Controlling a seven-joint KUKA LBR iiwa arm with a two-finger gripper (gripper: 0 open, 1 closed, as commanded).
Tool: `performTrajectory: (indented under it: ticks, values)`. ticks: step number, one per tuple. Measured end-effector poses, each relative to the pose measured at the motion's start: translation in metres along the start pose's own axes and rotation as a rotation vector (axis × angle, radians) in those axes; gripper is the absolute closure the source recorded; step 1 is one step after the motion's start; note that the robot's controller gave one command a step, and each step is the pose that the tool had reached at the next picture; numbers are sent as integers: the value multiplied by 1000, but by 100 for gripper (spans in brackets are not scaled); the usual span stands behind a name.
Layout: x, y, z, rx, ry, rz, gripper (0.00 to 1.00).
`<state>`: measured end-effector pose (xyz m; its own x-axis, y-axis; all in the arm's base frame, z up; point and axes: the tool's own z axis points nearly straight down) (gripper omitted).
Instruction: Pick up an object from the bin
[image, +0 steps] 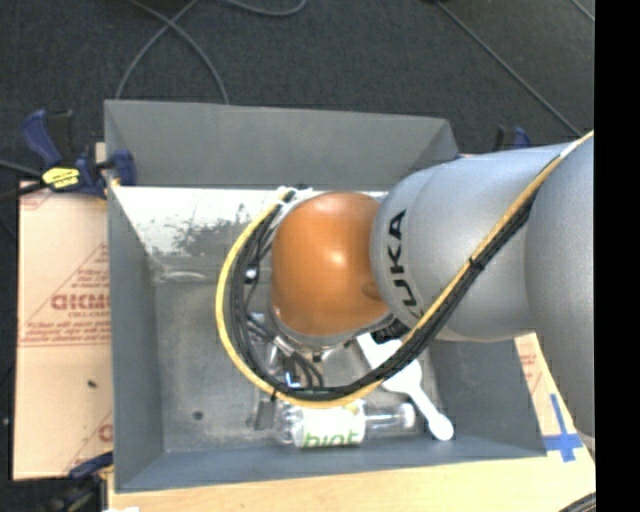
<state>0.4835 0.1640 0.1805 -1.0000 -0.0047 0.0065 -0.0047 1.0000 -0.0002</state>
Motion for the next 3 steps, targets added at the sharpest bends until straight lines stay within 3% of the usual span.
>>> performTrajectory:
  ticks: [1,2,3]
  values:
    - [-2,-1,-4,-2,-8,5,0]
    - [-84,-48,102,0,-13,-246,0]
    - [-93,-52,109,-4,-16,-180,0]
